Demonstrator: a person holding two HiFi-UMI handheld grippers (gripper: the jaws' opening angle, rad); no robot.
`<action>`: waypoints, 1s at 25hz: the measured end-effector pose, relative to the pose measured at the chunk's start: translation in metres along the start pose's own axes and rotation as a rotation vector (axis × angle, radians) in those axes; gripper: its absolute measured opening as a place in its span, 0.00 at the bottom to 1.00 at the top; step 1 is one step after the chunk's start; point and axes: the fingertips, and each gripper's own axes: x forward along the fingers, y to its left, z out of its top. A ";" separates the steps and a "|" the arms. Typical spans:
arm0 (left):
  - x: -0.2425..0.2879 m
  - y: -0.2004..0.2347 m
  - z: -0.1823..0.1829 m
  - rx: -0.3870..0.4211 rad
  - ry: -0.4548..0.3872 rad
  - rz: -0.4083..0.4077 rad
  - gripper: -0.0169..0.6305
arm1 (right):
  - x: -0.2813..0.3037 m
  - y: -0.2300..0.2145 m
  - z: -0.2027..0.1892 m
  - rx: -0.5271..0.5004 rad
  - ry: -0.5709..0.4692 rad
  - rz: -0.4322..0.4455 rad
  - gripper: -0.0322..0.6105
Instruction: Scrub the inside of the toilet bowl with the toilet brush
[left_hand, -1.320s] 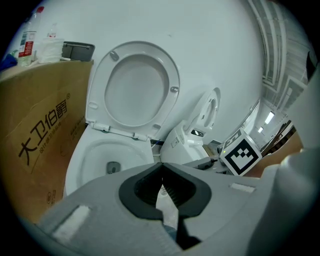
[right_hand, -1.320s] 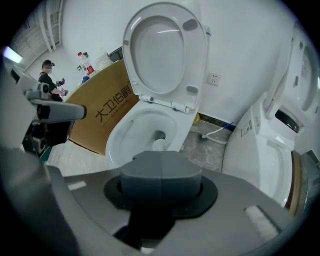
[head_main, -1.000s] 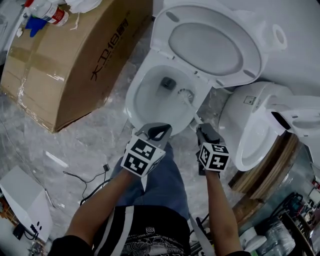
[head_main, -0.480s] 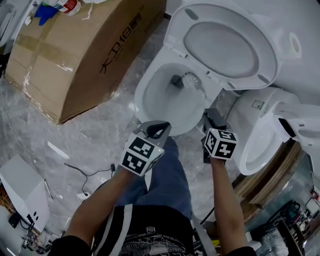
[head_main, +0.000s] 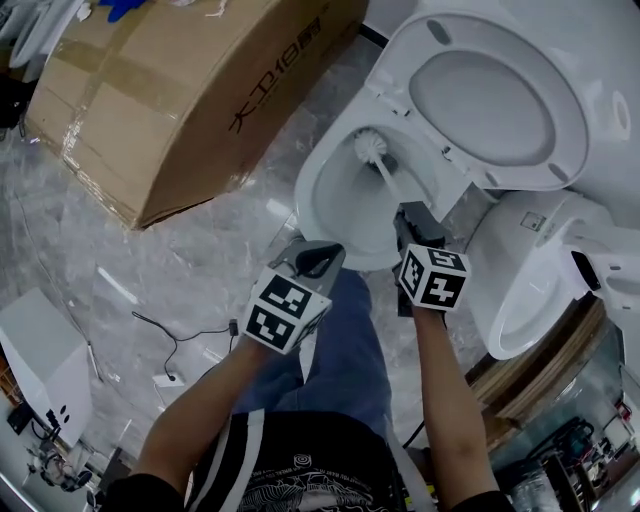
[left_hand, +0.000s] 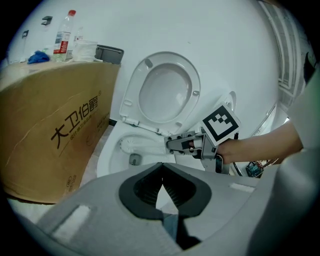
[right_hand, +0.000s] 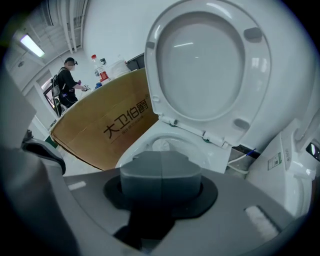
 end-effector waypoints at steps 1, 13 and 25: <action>-0.003 0.002 -0.003 0.000 0.000 0.002 0.02 | 0.001 0.006 -0.002 -0.001 0.001 0.006 0.28; -0.017 0.000 -0.021 0.035 0.019 -0.039 0.02 | -0.016 0.051 -0.061 0.082 0.048 0.037 0.28; 0.002 -0.016 -0.020 0.080 0.059 -0.087 0.02 | -0.028 0.046 -0.130 0.176 0.138 -0.025 0.28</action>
